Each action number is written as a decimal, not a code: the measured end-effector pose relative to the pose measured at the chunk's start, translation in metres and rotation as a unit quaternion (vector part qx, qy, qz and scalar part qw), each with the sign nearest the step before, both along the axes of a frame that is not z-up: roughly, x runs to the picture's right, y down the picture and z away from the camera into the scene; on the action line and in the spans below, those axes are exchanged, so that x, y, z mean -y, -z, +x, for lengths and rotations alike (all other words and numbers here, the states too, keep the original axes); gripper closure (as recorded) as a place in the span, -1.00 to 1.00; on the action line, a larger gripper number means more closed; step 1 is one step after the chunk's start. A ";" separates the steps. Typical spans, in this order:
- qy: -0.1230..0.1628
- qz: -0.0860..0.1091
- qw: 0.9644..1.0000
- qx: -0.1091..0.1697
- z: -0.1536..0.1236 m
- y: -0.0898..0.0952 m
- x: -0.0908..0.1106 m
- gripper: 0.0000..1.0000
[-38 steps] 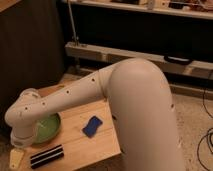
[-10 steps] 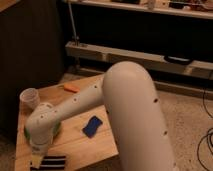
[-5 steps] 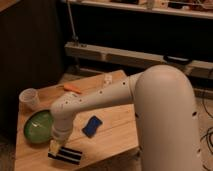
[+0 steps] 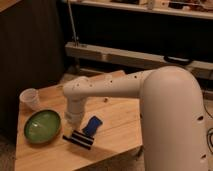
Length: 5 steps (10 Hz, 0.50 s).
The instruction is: Place the eraser on the white sponge
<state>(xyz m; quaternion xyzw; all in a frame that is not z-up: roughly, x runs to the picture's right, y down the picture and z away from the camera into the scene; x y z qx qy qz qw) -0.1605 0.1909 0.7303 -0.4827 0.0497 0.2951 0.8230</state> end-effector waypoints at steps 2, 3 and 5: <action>0.005 -0.005 1.000 -0.022 0.029 -0.020 0.027 1.00; 0.002 -0.006 1.000 -0.028 0.043 -0.029 0.035 1.00; -0.007 0.001 0.999 -0.037 0.075 -0.038 0.042 1.00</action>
